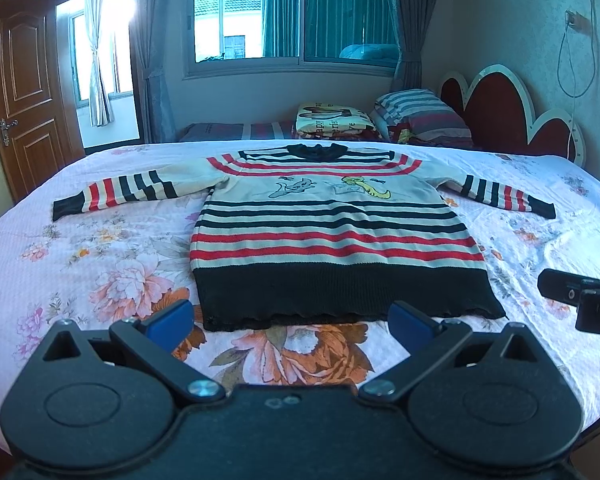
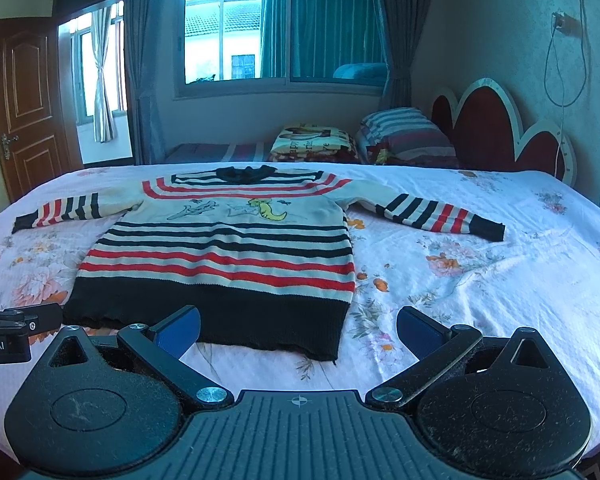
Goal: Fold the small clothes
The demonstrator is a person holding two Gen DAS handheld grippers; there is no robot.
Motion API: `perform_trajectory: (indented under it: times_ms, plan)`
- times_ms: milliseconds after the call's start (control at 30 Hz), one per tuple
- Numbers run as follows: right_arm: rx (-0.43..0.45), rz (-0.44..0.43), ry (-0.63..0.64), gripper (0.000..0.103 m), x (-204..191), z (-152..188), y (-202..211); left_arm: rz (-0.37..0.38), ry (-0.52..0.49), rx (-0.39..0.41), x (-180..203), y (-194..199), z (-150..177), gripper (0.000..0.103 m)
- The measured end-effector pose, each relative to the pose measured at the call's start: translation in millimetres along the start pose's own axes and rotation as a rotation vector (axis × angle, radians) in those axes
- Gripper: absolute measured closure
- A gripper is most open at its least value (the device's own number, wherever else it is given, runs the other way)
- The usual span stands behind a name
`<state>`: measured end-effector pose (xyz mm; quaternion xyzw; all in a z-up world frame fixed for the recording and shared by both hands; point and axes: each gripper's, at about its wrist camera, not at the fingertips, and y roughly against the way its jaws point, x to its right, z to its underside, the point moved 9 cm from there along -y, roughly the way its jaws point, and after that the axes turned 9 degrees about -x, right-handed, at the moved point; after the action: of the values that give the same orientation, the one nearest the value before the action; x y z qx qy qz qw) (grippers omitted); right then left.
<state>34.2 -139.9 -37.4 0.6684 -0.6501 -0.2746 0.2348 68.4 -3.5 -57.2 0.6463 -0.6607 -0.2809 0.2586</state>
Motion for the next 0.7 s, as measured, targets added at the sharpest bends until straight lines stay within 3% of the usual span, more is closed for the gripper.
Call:
perform_trajectory:
  times_ms: [700]
  plan:
    - [0.010,-0.001,0.009,0.000,-2.0,-3.2,2.2,-0.005,0.024,0.005,-5.3,-1.8,-0.4,0.001]
